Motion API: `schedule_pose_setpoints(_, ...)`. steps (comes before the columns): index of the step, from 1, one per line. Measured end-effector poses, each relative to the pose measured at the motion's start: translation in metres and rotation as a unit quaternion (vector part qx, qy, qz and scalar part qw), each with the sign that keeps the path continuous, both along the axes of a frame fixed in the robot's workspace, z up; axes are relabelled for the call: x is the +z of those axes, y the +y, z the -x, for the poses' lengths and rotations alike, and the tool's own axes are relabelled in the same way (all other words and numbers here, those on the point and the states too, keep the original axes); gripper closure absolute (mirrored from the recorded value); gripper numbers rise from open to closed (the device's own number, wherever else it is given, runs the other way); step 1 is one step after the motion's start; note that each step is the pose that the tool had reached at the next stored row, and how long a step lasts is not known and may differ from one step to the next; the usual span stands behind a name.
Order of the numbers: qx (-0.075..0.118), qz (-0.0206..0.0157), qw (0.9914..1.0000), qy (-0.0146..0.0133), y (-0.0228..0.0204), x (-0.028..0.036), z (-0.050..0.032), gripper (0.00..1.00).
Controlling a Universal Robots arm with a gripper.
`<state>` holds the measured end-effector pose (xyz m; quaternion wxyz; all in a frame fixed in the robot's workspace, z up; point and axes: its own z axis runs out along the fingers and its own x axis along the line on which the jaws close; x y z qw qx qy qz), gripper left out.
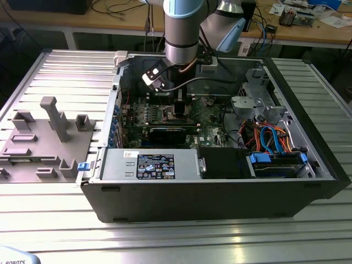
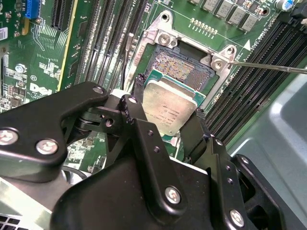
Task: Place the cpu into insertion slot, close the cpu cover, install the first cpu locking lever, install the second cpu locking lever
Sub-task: 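Place the cpu into insertion slot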
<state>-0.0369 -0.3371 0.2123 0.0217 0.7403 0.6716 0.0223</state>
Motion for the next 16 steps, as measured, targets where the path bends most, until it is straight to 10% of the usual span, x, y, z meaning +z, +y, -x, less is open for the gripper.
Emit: schedule_pose_setpoints(16,0.0,0.0,1.0,-0.0001,0.0007,-0.0035,0.0,0.45)
